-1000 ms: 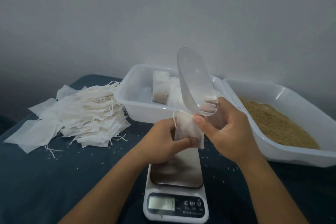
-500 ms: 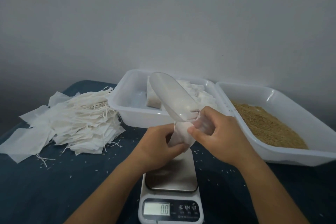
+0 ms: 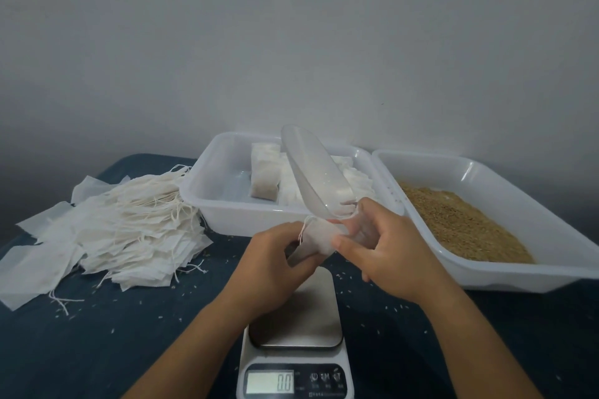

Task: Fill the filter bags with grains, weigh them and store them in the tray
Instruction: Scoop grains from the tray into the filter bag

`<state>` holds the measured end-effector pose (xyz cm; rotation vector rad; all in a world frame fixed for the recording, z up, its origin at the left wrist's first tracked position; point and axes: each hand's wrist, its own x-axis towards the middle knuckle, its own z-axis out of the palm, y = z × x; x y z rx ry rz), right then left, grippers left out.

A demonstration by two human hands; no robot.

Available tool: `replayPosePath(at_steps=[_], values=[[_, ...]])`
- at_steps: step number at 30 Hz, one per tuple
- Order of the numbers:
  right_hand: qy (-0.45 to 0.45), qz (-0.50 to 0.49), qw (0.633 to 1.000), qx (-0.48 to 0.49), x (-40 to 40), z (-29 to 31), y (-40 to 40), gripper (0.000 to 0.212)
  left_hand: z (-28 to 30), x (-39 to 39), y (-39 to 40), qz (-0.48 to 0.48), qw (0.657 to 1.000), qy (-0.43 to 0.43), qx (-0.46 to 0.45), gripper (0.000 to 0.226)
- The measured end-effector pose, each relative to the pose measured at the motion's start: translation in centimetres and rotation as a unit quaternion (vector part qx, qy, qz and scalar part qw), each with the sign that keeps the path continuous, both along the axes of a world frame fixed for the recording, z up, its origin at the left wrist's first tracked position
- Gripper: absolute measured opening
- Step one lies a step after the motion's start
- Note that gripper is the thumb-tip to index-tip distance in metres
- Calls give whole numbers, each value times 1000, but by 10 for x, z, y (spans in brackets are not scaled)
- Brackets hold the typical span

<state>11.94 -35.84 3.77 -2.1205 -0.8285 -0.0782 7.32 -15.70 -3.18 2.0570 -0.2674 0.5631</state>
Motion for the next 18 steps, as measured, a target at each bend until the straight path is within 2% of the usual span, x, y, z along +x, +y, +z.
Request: replayPosePath(at_steps=[3, 10, 13, 16, 18], values=[[-13, 1, 1000, 22, -1, -2, 1, 26, 1, 0, -2, 10, 1000, 1, 8, 11], [-36, -45, 983, 175, -7, -1, -6, 24, 3, -1, -2, 43, 999, -10, -32, 19], [-32, -33, 987, 157, -10, -3, -7, 33, 4, -3, -4, 34, 999, -5, -36, 18], [-44, -39, 992, 114, -6, -8, -3, 22, 4, -5, -6, 10, 999, 24, -45, 20], [-68, -65, 991, 90, -1, -9, 1, 29, 6, -6, -7, -23, 997, 52, -56, 19]])
